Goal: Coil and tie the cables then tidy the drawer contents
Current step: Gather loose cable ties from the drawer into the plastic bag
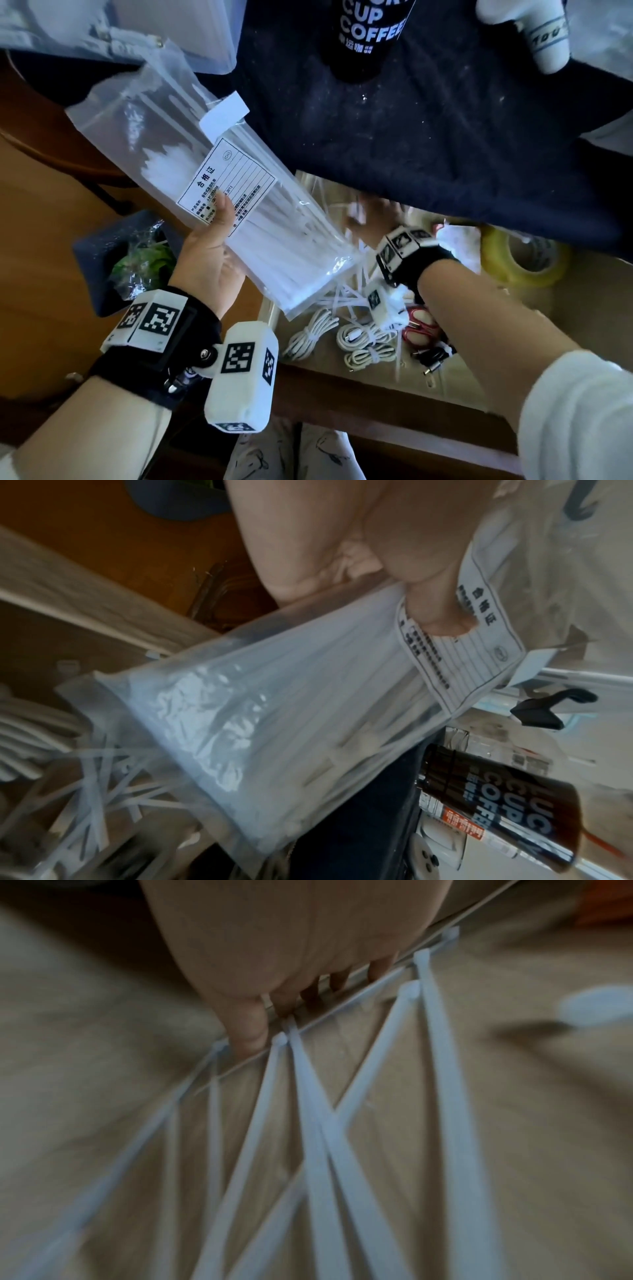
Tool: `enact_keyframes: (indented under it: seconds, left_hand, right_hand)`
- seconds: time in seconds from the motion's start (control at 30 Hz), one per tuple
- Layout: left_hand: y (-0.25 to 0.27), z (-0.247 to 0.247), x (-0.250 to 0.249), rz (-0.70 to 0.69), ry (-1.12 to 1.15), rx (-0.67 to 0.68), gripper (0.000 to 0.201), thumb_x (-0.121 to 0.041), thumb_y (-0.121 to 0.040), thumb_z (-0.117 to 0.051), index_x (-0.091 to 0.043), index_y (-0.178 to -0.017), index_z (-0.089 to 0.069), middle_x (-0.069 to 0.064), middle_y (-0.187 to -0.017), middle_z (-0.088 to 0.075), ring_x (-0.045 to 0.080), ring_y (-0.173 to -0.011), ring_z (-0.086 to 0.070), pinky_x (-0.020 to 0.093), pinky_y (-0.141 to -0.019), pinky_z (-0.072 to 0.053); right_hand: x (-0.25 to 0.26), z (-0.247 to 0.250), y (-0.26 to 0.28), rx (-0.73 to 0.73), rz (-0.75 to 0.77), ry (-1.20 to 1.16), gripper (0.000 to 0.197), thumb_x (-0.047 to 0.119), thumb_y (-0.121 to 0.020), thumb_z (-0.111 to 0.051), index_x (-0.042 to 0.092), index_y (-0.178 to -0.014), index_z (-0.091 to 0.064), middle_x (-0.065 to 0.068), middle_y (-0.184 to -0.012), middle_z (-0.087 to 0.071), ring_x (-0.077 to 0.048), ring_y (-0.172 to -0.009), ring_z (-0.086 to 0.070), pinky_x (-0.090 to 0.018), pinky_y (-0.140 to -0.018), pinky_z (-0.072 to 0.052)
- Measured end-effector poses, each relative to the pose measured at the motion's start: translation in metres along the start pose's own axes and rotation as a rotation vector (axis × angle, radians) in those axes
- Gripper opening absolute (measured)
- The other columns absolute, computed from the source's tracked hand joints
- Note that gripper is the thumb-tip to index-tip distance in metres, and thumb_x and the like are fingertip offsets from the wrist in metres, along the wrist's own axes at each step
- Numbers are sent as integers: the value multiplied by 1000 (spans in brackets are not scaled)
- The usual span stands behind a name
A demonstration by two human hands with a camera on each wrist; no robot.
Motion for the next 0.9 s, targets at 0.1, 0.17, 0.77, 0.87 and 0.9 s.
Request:
enact_keyframes:
  seconds: [0.1, 0.17, 0.77, 0.87, 0.9]
  left_hand:
    - [3, -3, 0, 8, 18, 12, 85, -65, -40, -78, -23, -110, -56, 1, -127, -58, 11, -105, -64, 35, -97, -49]
    - [6, -3, -2, -10, -3, 10, 63, -60, -55, -67, -25, -106, -55, -2, -122, -62, 8, -95, -66, 32, -93, -52]
    - [14, -8, 7, 32, -54, 186, 60, -57, -88, -41, -19, -135, -47, 3, -137, -54, 14, -116, -58, 27, -88, -52]
    - [18, -15, 6, 19, -54, 241, 72, -64, -79, -52, -18, -134, -49, 1, -127, -62, 18, -123, -55, 32, -92, -51]
    - [17, -15, 5, 8, -52, 235, 77, -66, -73, -59, -18, -133, -49, 0, -126, -63, 18, -123, -54, 32, -93, -51]
  right_hand:
    - [4, -28, 49, 107, 264, 204, 76, 51, -90, -41, 20, -150, -7, -4, -158, 6, -24, -146, 3, -42, -117, -13]
    - [-1, -42, 80, 200, 313, 204, 68, 45, -91, -49, 22, -148, -20, 1, -158, -1, -21, -145, -4, -39, -115, -19]
    - [8, -62, 94, 196, 563, 285, 66, 32, -93, -54, 17, -148, -22, -4, -158, 9, -21, -146, -2, -36, -118, -12]
    - [-26, -45, 105, 186, 436, 174, 66, 35, -93, -53, 28, -148, -17, 2, -158, -2, -18, -144, -16, -37, -116, -18]
    - [-40, -31, 99, 82, 331, 143, 66, 36, -93, -52, 31, -148, -16, 3, -158, -1, -18, -145, -13, -40, -117, -15]
Point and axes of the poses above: each hand's wrist, its own y-axis away from the middle knuckle, its own z-axis out of the back of the hand, x = y × z, the point moved 9 cm from there along -y, towards the middle knuckle
